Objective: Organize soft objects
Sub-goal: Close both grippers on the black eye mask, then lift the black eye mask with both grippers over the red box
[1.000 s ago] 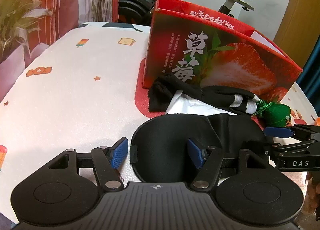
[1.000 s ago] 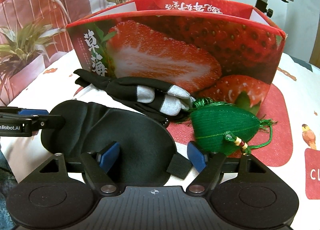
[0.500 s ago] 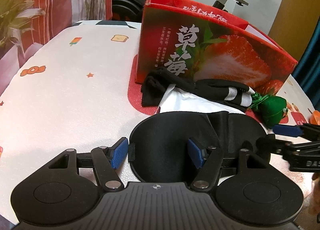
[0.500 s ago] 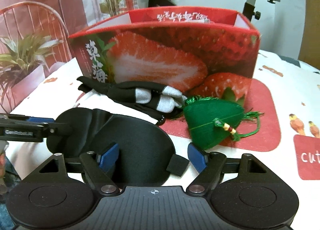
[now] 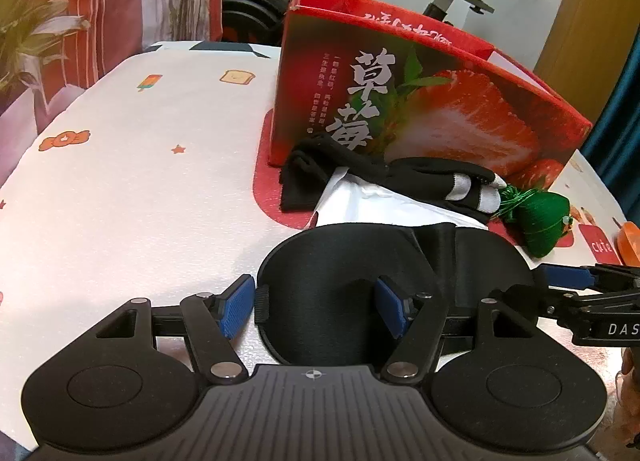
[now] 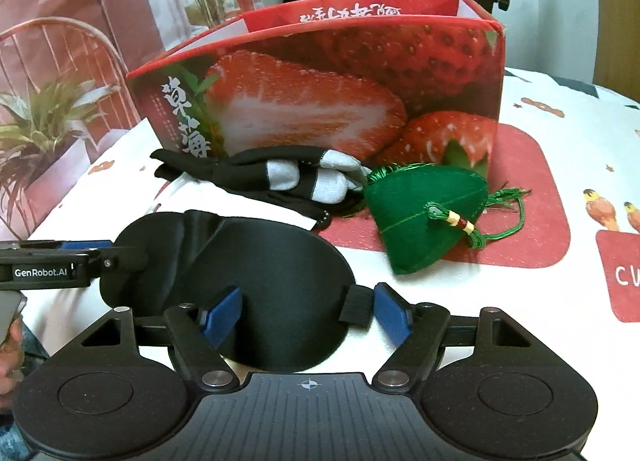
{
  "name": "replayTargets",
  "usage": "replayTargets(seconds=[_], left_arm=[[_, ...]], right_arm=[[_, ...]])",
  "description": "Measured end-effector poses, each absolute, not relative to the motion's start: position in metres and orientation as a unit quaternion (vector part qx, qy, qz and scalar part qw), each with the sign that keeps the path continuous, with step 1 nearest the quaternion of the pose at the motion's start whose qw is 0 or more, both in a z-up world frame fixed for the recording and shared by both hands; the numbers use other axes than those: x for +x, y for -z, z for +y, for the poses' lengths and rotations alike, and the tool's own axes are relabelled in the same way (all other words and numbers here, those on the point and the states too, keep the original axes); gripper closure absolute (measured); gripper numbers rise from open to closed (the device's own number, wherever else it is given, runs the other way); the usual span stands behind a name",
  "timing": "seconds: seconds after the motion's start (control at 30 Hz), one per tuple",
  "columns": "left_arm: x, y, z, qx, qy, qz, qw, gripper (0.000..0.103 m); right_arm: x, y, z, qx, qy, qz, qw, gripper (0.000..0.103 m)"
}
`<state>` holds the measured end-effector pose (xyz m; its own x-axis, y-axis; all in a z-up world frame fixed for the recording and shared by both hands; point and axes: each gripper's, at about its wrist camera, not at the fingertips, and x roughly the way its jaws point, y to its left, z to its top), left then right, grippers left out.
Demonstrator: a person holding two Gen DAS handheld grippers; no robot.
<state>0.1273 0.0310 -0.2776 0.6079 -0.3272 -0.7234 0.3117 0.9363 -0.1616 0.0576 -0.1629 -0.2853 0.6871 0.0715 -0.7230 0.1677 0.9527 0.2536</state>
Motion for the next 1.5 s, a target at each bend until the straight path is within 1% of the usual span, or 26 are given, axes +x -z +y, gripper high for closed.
replayTargets(seconds=[0.03,0.17,0.2,0.43,0.47,0.5,0.6,0.67,0.73,0.8,1.0,1.13,1.2,1.23,1.33,1.5], left_arm=[[0.127,0.278,0.033,-0.017,0.181,0.405,0.896,0.035],[0.127,0.278,0.039,-0.04,0.185,0.404,0.895,0.035],[0.127,0.278,0.04,-0.045,0.185,0.403,0.895,0.035],[0.124,0.274,0.037,-0.042,0.191,0.399,0.896,0.036],[0.122,0.272,0.037,-0.04,0.192,0.394,0.898,0.038],[0.118,0.269,0.036,-0.035,0.192,0.384,0.902,0.047],[0.106,0.255,0.032,-0.005,0.18,0.343,0.922,0.055],[0.099,0.247,0.03,0.002,0.184,0.322,0.928,0.058],[0.095,0.242,0.027,0.011,0.191,0.313,0.93,0.067],[0.092,0.242,0.023,0.02,0.201,0.316,0.927,0.069],[0.095,0.257,0.01,0.05,0.205,0.366,0.906,0.069],[0.098,0.259,0.013,0.043,0.2,0.374,0.904,0.069],[0.097,0.259,0.015,0.038,0.198,0.374,0.905,0.07],[0.097,0.259,0.016,0.034,0.199,0.373,0.906,0.071],[0.095,0.255,0.016,0.027,0.205,0.363,0.909,0.077],[0.089,0.236,0.019,0.01,0.22,0.32,0.921,0.079]], right_arm=[[0.058,0.285,-0.162,0.154,0.02,0.394,0.906,0.041],[0.059,0.285,-0.159,0.16,0.007,0.391,0.906,0.048],[0.059,0.284,-0.158,0.155,0.008,0.39,0.908,0.052],[0.054,0.281,-0.165,0.166,0.012,0.374,0.912,0.066],[0.053,0.28,-0.166,0.167,0.011,0.373,0.913,0.067],[0.051,0.279,-0.166,0.168,0.011,0.37,0.914,0.068],[0.048,0.276,-0.167,0.17,0.007,0.362,0.916,0.074],[0.045,0.273,-0.167,0.172,0.004,0.355,0.919,0.079],[0.043,0.27,-0.168,0.175,-0.002,0.347,0.921,0.082],[0.042,0.268,-0.168,0.182,-0.008,0.343,0.922,0.083],[0.041,0.272,-0.17,0.194,-0.014,0.345,0.918,0.083],[0.039,0.279,-0.174,0.208,-0.011,0.349,0.914,0.084],[0.037,0.279,-0.175,0.205,-0.009,0.345,0.916,0.087],[0.037,0.278,-0.175,0.204,-0.008,0.343,0.917,0.088],[0.036,0.276,-0.175,0.201,-0.01,0.336,0.92,0.09],[0.032,0.261,-0.176,0.192,-0.015,0.306,0.933,0.09]])
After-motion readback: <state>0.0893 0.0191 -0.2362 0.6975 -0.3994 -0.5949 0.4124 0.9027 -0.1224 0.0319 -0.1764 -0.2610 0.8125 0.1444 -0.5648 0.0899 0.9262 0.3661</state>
